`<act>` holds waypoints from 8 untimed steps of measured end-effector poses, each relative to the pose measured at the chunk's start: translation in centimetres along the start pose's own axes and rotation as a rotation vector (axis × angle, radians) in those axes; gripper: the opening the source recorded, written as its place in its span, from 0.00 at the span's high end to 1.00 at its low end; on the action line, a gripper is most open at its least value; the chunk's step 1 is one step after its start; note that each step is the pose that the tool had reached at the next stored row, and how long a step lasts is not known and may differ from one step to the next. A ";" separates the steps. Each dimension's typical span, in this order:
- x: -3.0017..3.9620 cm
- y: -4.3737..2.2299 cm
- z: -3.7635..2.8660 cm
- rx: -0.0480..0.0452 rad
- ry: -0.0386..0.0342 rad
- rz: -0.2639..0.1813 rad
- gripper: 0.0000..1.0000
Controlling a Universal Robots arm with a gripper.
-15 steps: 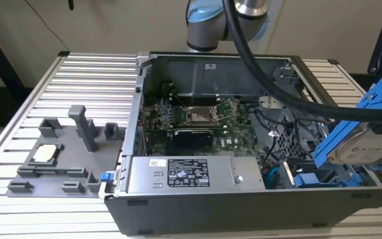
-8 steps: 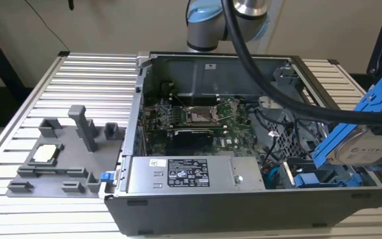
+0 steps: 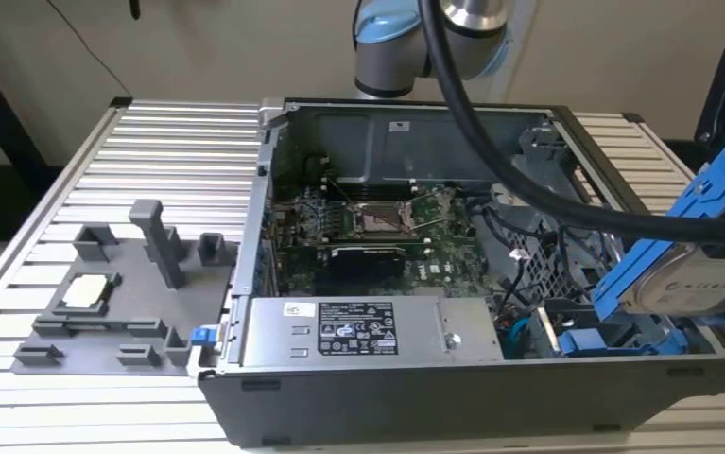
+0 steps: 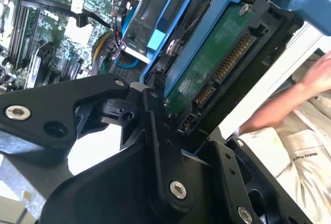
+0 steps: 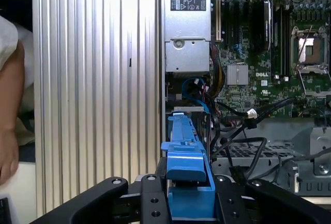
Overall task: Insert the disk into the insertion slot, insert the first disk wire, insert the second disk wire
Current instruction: 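Insert the disk into the insertion slot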
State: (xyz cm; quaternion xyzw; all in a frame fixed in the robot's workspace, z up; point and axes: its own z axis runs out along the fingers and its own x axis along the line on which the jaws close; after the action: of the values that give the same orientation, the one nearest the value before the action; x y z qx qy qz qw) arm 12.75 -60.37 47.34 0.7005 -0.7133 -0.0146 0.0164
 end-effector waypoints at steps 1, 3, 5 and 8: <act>0.00 0.00 0.02 0.0000 0.0000 0.000 0.67; 0.00 0.00 0.06 0.0000 0.0000 0.000 0.67; 0.00 0.00 0.10 0.0000 0.0000 0.000 0.67; 0.00 -0.01 0.17 0.0000 0.0000 0.000 0.67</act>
State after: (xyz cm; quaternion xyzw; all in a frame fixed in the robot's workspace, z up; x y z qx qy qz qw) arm 12.75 -60.37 47.18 0.7005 -0.7133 -0.0146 0.0164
